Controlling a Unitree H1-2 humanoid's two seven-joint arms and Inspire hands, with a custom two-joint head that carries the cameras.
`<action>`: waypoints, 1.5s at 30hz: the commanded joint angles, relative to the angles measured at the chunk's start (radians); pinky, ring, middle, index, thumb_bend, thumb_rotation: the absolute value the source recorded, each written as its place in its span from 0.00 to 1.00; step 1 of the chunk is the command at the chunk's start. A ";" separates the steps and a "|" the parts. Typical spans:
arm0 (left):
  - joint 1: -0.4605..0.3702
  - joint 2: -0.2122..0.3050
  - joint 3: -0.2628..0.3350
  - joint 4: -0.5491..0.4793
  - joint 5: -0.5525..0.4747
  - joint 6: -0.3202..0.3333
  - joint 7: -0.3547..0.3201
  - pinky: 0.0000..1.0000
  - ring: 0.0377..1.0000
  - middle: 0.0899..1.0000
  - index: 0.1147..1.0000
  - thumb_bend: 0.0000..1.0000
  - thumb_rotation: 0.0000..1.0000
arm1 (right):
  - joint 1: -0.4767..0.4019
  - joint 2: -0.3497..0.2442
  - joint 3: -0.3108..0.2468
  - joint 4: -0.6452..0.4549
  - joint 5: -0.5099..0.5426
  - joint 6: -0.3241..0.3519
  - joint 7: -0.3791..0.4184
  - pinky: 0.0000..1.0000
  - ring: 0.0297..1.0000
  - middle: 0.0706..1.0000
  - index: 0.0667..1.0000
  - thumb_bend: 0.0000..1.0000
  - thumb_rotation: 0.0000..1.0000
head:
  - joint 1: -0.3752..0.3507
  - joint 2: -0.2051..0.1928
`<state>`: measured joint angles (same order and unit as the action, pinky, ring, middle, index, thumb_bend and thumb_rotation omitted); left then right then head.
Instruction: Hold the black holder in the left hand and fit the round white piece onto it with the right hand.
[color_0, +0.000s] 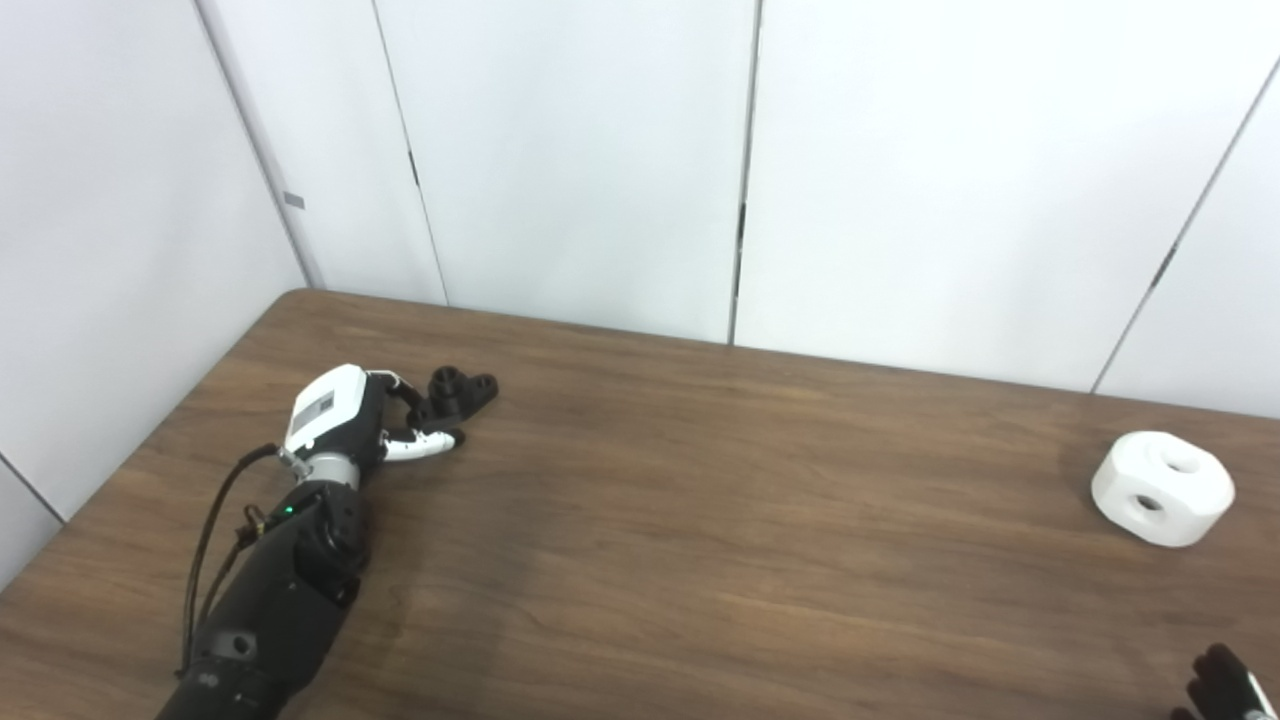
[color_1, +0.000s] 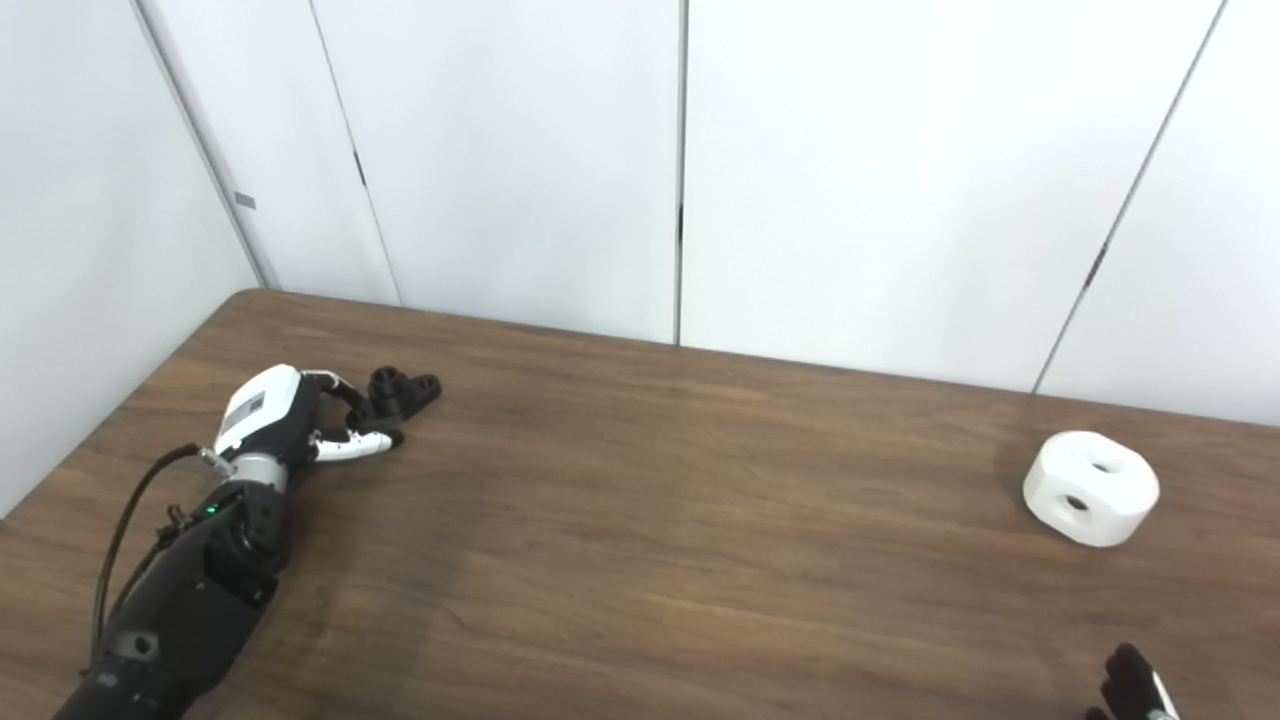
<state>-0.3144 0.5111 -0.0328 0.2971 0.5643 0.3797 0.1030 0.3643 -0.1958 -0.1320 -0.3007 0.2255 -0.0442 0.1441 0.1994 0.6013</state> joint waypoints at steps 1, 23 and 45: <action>-0.045 0.011 0.003 -0.009 -0.001 -0.014 0.009 0.96 0.91 0.81 0.57 0.79 0.28 | 0.015 -0.013 0.002 0.004 -0.012 0.028 0.002 0.96 1.00 0.98 0.95 0.63 1.00 | 0.001 0.002; -0.049 -0.011 0.016 0.036 -0.031 -0.094 0.085 0.79 0.86 0.75 0.42 0.52 0.05 | 0.011 -0.012 0.011 0.009 -0.021 0.023 -0.011 0.91 0.98 0.97 0.94 0.63 1.00 | -0.009 0.006; 0.055 -0.016 -0.004 -0.150 -0.092 -0.109 -0.032 0.78 0.87 0.77 0.42 0.52 0.05 | 0.013 -0.009 0.016 -0.016 -0.019 0.046 -0.022 0.87 0.96 0.95 0.93 0.62 1.00 | -0.028 0.020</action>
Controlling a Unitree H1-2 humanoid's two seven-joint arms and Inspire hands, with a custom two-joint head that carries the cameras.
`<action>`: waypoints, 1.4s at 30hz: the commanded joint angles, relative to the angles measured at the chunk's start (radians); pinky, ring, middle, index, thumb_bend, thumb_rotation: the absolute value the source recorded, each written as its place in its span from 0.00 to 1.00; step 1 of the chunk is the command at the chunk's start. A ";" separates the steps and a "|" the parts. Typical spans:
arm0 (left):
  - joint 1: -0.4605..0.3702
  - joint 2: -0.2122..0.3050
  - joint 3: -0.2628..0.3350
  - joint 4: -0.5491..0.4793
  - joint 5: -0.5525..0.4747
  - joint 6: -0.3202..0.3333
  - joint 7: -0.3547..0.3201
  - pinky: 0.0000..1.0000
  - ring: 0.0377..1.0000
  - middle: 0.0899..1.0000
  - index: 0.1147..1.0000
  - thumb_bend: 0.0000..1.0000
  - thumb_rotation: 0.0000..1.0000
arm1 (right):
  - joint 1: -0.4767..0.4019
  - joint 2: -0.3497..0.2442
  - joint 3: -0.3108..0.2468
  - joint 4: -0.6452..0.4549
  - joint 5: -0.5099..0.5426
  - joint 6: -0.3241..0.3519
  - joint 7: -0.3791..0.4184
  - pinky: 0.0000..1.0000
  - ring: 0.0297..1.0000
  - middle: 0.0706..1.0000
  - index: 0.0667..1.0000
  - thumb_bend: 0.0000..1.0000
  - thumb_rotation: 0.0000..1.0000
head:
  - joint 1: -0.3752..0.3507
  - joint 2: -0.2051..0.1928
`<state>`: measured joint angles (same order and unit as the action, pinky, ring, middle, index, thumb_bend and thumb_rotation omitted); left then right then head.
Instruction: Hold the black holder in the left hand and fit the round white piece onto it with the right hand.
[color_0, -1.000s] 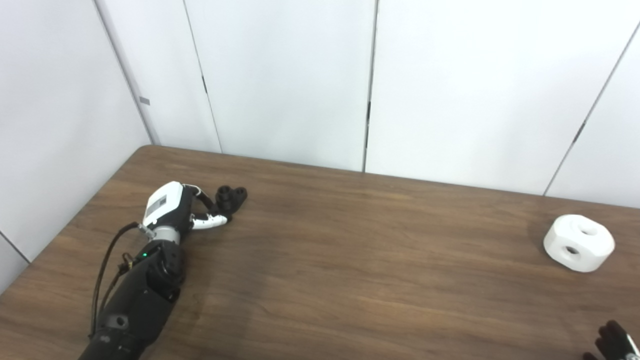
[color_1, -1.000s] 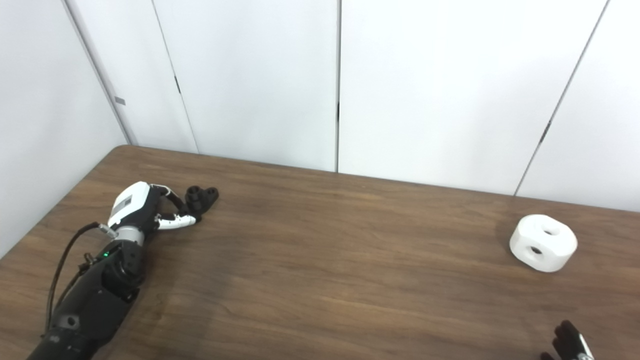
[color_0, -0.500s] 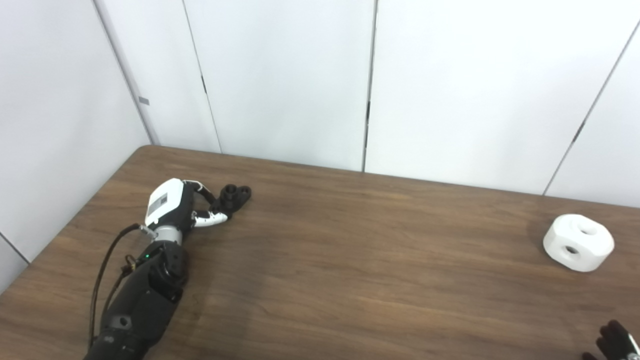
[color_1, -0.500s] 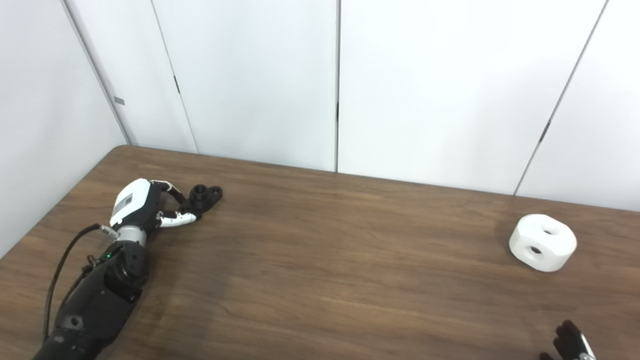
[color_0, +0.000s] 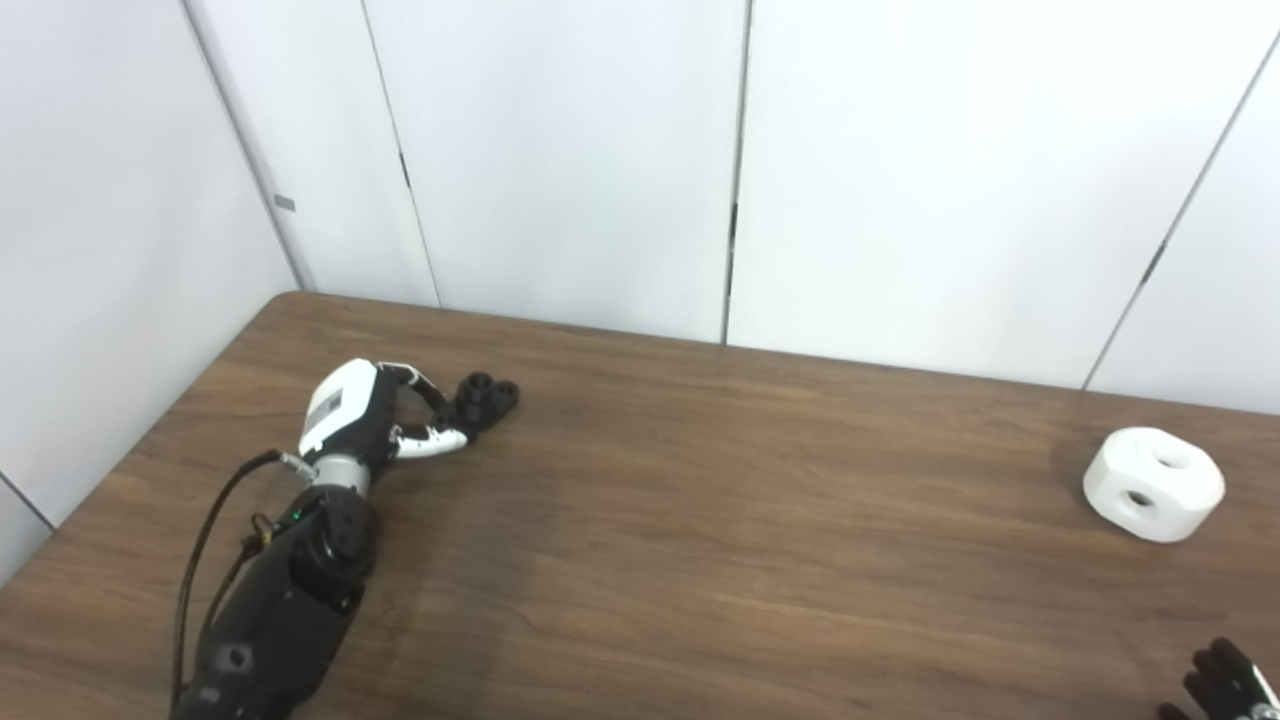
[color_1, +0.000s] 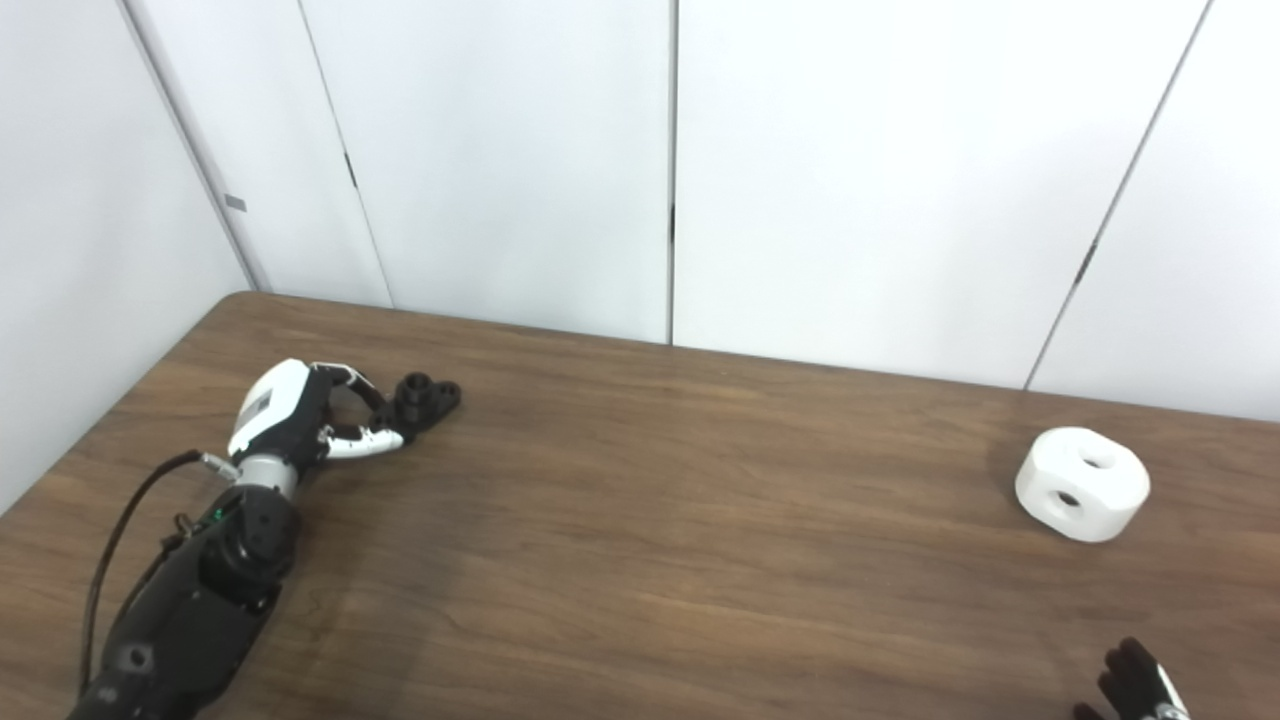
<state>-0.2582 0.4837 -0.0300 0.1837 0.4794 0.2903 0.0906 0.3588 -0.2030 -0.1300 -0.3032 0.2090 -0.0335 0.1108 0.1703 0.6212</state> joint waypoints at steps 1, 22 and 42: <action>0.010 0.012 -0.013 -0.054 -0.007 -0.018 -0.035 0.79 0.88 0.78 0.42 0.52 0.05 | 0.019 -0.002 0.015 -0.015 -0.003 0.035 0.011 0.87 0.96 0.95 0.93 0.63 1.00 | 0.001 0.000; 0.281 -0.016 -0.117 -0.514 -0.070 0.066 -0.331 0.80 0.85 0.79 0.42 0.51 0.05 | 0.021 -0.003 0.036 -0.064 -0.055 0.065 0.005 0.89 0.97 0.95 0.93 0.60 1.00 | -0.067 0.060; 0.388 -0.094 -0.387 -0.688 0.059 0.031 -0.423 0.77 0.89 0.80 0.42 0.52 0.05 | 0.009 0.011 0.072 -0.132 -0.084 0.163 -0.019 0.88 0.97 0.96 0.93 0.59 1.00 | -0.180 0.131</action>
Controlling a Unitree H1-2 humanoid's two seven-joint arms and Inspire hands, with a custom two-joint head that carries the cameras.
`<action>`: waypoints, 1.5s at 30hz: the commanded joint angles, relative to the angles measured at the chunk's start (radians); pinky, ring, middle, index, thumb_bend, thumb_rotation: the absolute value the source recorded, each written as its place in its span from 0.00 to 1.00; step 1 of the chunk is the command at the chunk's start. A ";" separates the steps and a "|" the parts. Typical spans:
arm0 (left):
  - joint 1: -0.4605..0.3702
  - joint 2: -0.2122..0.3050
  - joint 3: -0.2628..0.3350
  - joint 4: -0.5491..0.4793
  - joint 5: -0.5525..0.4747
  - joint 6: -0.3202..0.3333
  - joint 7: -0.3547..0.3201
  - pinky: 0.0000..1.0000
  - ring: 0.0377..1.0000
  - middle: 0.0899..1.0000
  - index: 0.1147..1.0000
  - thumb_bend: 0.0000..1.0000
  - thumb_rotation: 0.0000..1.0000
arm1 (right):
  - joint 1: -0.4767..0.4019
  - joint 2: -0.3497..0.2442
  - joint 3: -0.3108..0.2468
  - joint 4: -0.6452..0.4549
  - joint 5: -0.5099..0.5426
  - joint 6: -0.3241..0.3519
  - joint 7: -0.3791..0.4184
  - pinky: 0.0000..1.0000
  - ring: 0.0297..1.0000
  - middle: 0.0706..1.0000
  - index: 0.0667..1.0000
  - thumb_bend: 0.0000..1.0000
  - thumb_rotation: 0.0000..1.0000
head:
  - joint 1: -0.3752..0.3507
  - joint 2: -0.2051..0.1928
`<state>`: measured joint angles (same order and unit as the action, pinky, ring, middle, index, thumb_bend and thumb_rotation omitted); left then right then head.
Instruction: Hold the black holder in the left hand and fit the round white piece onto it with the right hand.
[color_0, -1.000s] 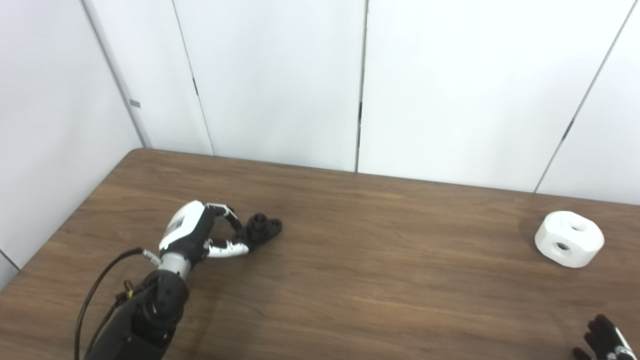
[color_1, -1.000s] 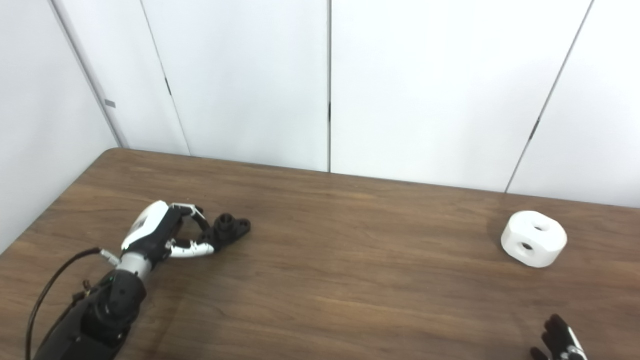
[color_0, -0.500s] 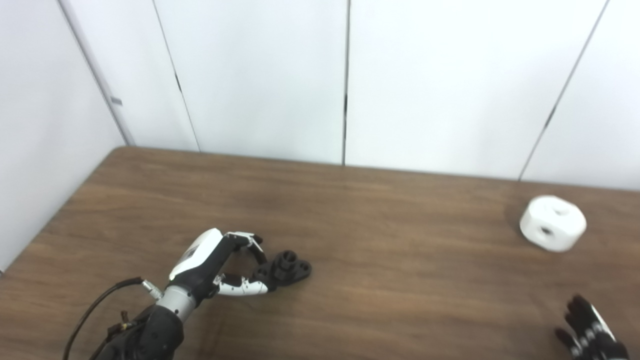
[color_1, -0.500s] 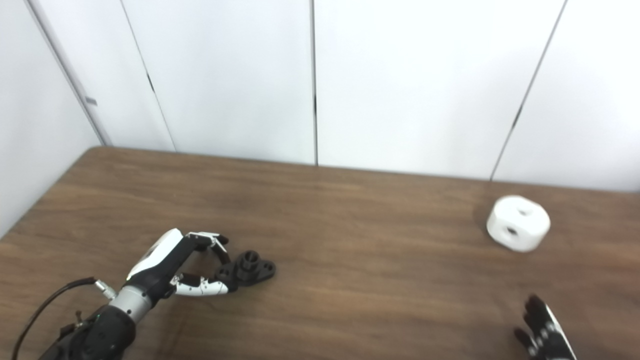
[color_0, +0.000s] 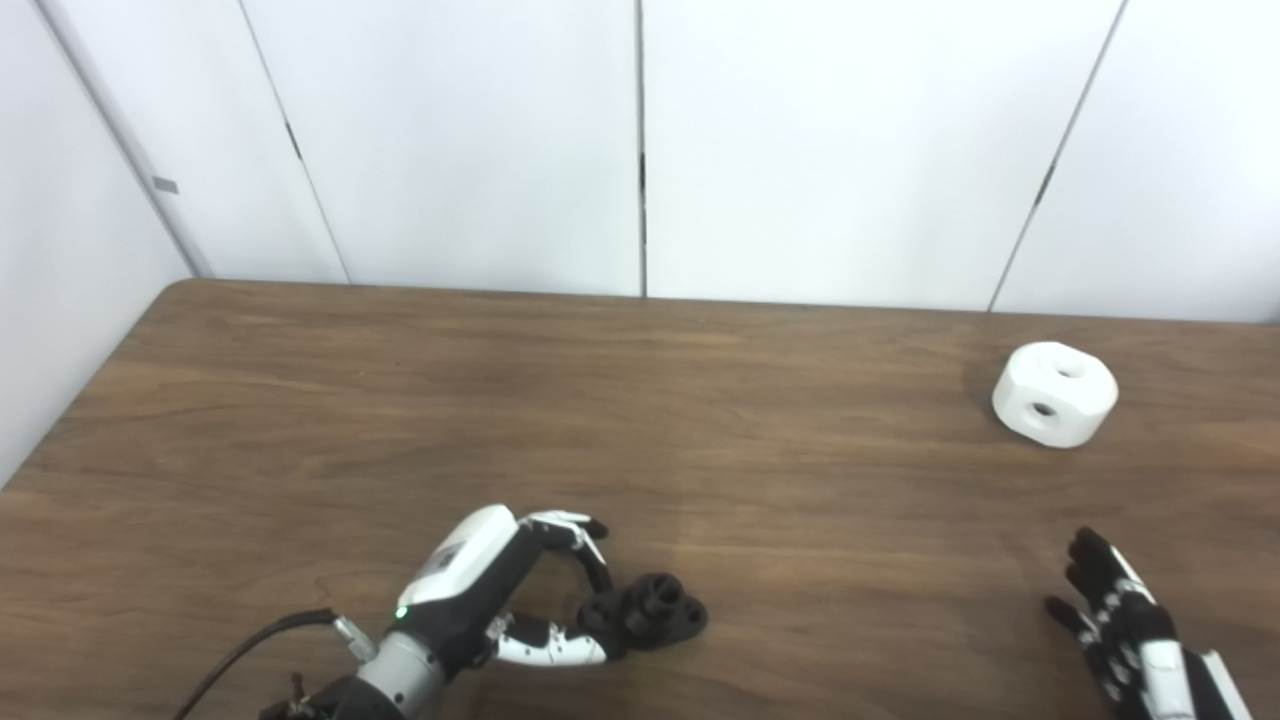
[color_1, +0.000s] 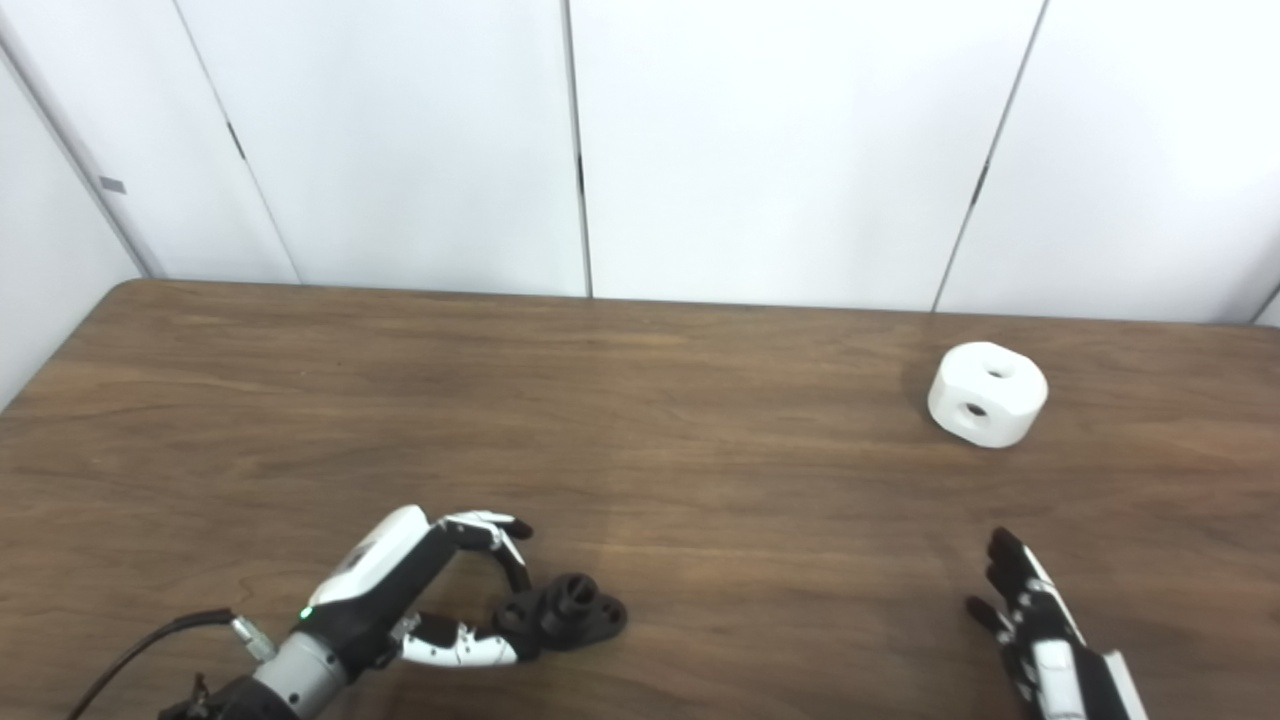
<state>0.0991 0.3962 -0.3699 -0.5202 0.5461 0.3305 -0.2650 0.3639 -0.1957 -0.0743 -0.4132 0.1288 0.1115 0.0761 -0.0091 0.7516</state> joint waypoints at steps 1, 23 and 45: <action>0.031 -0.009 -0.063 0.018 0.005 -0.013 -0.072 0.77 0.89 0.80 0.42 0.52 0.05 | 0.003 0.004 0.020 -0.027 -0.007 0.026 0.015 0.88 0.97 0.96 0.93 0.59 1.00 | -0.004 0.002; 0.023 -0.044 -0.086 0.036 0.342 0.017 -0.145 0.84 0.88 0.79 0.42 0.52 0.05 | 0.006 0.018 0.042 -0.079 -0.052 0.092 0.005 0.92 0.97 0.95 0.92 0.60 1.00 | -0.063 0.036; 0.048 -0.067 -0.032 0.071 0.428 -0.046 -0.177 0.83 0.86 0.77 0.42 0.52 0.05 | -0.027 0.001 0.031 -0.126 -0.275 0.061 -0.047 0.89 0.93 0.92 0.89 0.61 0.61 | -0.123 0.028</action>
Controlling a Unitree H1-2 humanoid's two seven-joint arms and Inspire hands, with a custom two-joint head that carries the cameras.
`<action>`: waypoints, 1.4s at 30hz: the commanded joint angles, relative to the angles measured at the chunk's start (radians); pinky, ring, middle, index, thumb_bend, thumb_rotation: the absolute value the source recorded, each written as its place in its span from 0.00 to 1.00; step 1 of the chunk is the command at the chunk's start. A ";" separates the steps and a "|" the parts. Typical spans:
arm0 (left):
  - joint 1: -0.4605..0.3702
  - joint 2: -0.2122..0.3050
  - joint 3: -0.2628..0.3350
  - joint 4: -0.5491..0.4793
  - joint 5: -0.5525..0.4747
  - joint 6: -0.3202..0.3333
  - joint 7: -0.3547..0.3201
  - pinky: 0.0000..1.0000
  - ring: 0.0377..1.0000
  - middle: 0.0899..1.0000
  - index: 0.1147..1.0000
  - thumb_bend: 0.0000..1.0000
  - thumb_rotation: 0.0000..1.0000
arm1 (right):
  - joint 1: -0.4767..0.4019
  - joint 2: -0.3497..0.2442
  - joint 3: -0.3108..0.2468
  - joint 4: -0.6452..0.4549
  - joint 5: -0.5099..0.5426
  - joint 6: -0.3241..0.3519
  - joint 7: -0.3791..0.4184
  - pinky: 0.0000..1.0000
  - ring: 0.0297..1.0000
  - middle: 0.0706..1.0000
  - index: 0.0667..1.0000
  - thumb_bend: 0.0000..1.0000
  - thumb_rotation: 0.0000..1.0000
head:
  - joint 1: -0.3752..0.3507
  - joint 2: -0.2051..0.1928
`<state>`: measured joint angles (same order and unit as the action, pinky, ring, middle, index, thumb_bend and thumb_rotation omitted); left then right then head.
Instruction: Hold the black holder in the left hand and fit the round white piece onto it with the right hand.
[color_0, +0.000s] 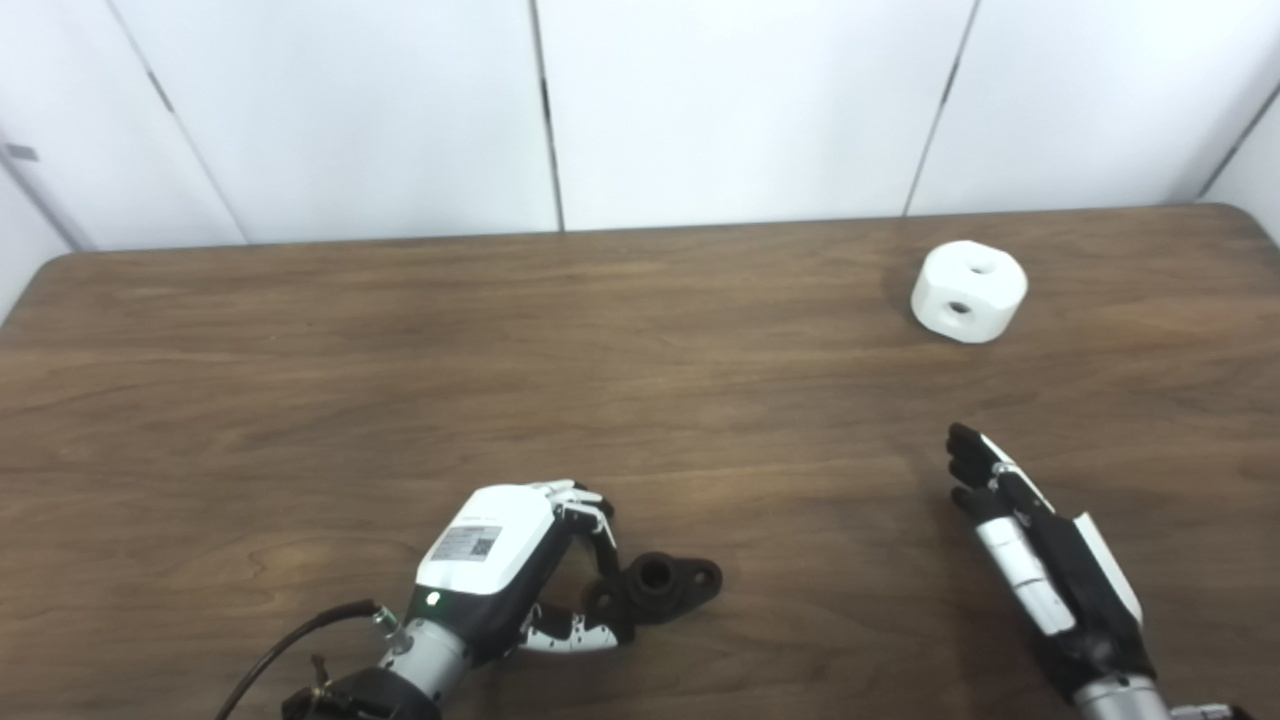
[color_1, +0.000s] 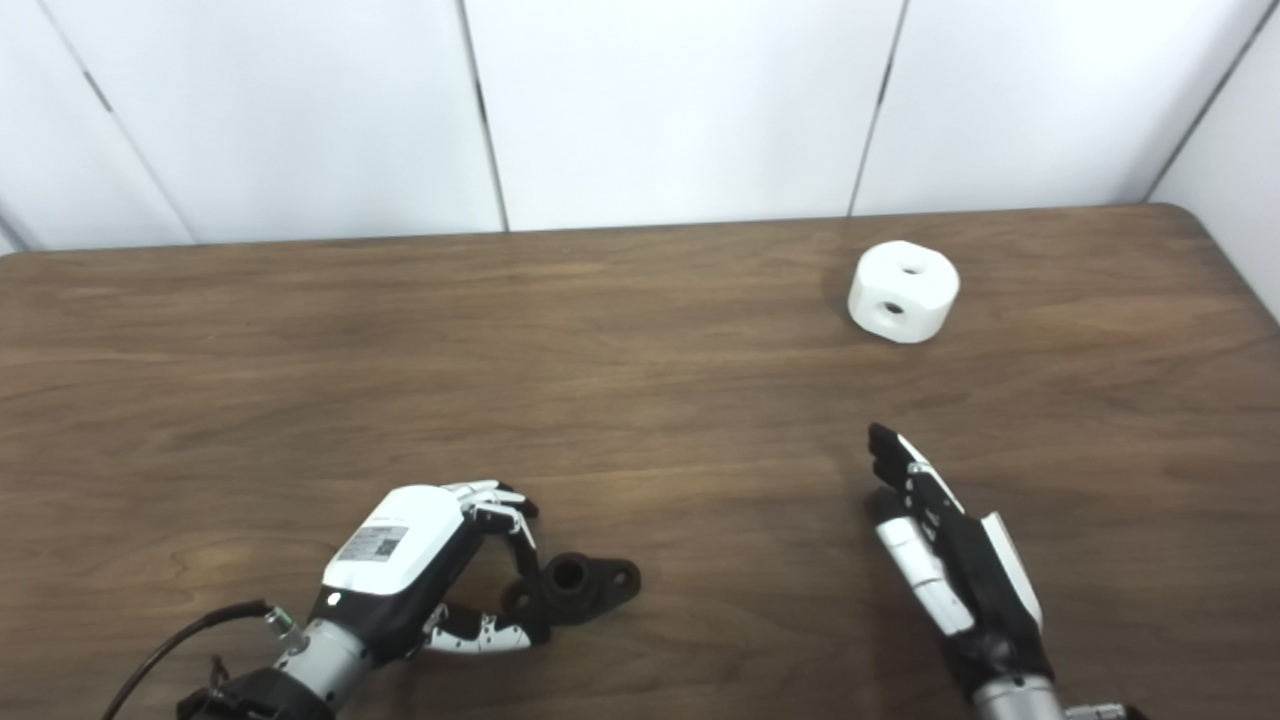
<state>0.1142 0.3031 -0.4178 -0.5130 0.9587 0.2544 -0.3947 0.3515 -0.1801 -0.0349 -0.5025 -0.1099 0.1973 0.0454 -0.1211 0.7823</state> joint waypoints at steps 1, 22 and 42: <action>0.033 0.025 0.019 0.066 0.015 0.028 -0.046 0.82 0.86 0.76 0.42 0.52 0.05 | -0.020 -0.017 -0.012 -0.039 -0.049 -0.024 -0.016 0.90 0.93 0.93 0.89 0.61 0.56 | -0.012 -0.003; 0.055 0.042 0.097 0.134 -0.039 -0.091 0.017 0.81 0.84 0.75 0.42 0.52 0.05 | -0.366 -0.138 -0.053 0.029 -0.372 0.191 -0.003 0.99 1.00 0.97 0.88 0.76 0.34 | -0.148 -0.040; 0.068 0.064 0.141 0.154 -0.081 -0.145 0.033 0.79 0.85 0.76 0.42 0.52 0.06 | -0.698 -0.278 -0.018 0.346 -0.456 0.225 0.020 0.92 1.00 0.99 0.88 0.79 0.31 | -0.219 -0.052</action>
<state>0.1330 0.3206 -0.2940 -0.4251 0.8626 0.0588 -0.3115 -0.2950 -0.4256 -0.0517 -0.1514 -0.5461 0.4282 0.0791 -0.3375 0.7286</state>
